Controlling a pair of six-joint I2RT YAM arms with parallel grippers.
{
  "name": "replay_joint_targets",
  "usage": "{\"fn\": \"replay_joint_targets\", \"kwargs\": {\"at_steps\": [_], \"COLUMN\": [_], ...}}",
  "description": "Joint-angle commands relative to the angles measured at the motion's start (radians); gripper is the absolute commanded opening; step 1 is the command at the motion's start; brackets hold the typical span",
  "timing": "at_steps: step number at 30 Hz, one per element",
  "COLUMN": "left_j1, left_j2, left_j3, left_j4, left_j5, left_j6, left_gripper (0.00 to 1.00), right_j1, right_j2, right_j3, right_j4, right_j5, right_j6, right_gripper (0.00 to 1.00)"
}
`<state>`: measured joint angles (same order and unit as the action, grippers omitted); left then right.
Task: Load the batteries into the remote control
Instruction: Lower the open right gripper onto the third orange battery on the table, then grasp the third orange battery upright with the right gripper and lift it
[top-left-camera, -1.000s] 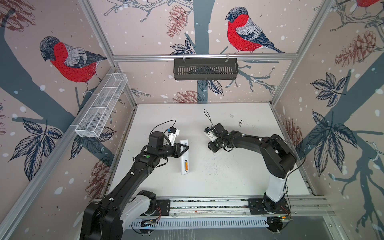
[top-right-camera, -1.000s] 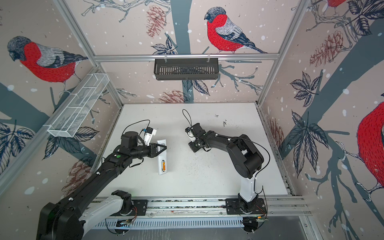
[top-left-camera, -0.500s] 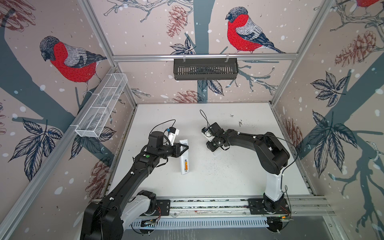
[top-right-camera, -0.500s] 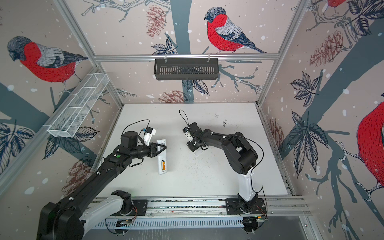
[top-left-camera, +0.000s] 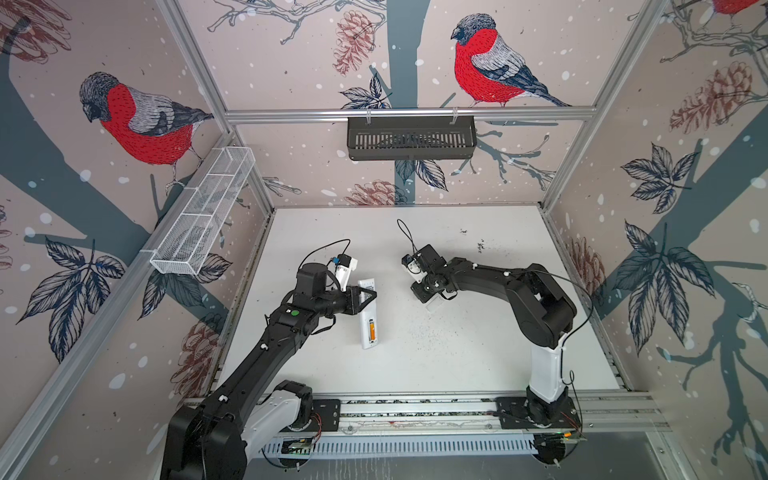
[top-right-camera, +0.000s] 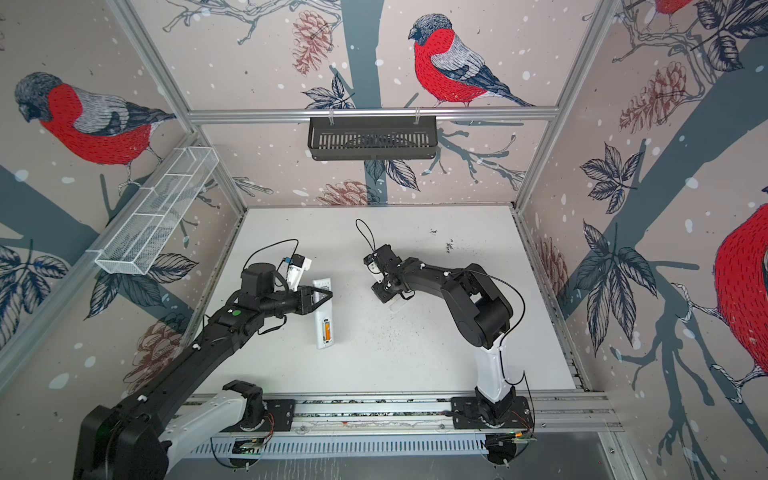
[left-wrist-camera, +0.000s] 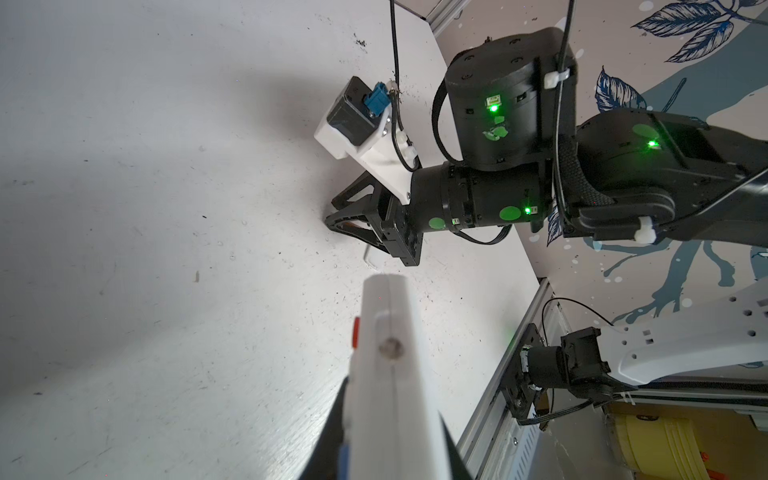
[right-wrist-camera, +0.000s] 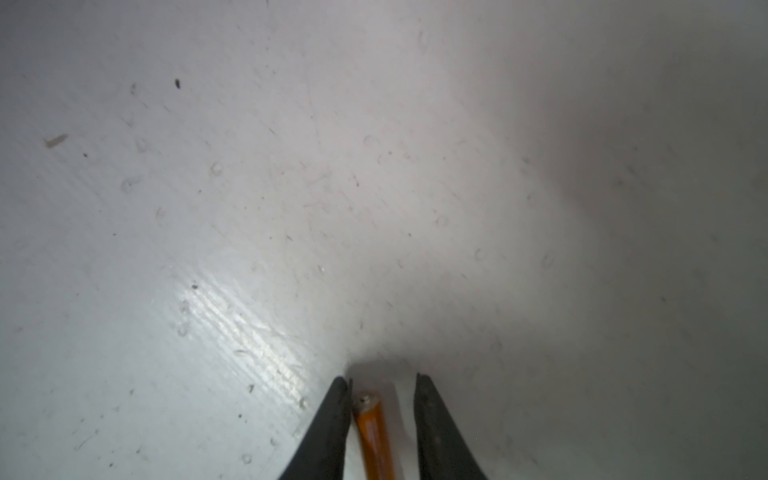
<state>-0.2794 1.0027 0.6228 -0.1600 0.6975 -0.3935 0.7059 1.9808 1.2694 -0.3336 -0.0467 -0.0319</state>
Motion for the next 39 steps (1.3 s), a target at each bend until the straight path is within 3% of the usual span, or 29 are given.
{"fn": "replay_joint_targets", "kwargs": {"at_steps": [1,13,21,24,28,39], "left_j1": [0.002,0.000,-0.005,-0.004,-0.004,-0.004], "left_j2": [-0.001,0.016,0.049,0.064,0.068,0.044], "left_j3": [-0.002,-0.080,-0.151,-0.137,-0.130,-0.152], "left_j4": [0.046,0.255,0.477,0.474,0.449,0.445], "left_j5": [0.006,-0.040,-0.116,-0.109,-0.104,-0.101], "left_j6": [-0.016,-0.194,-0.343,-0.334,-0.313,-0.305], "left_gripper": [0.00,0.00,0.00,0.00,0.00,0.00], "right_j1": [0.002,0.019,0.049,0.046,0.039,0.026], "right_j2": [-0.007,-0.071,-0.251,-0.262,-0.215,-0.089], "right_j3": [-0.015,-0.032,-0.146,-0.165,-0.159,-0.066], "right_j4": [-0.062,0.031,0.204,0.188,0.116,-0.004], "right_j5": [0.030,-0.004,-0.070,-0.053,-0.035,0.030], "right_j6": [-0.005,0.001,0.071,0.074,0.037,0.008], "right_gripper": [0.28,0.20,0.14,0.26,0.36,0.37]}}
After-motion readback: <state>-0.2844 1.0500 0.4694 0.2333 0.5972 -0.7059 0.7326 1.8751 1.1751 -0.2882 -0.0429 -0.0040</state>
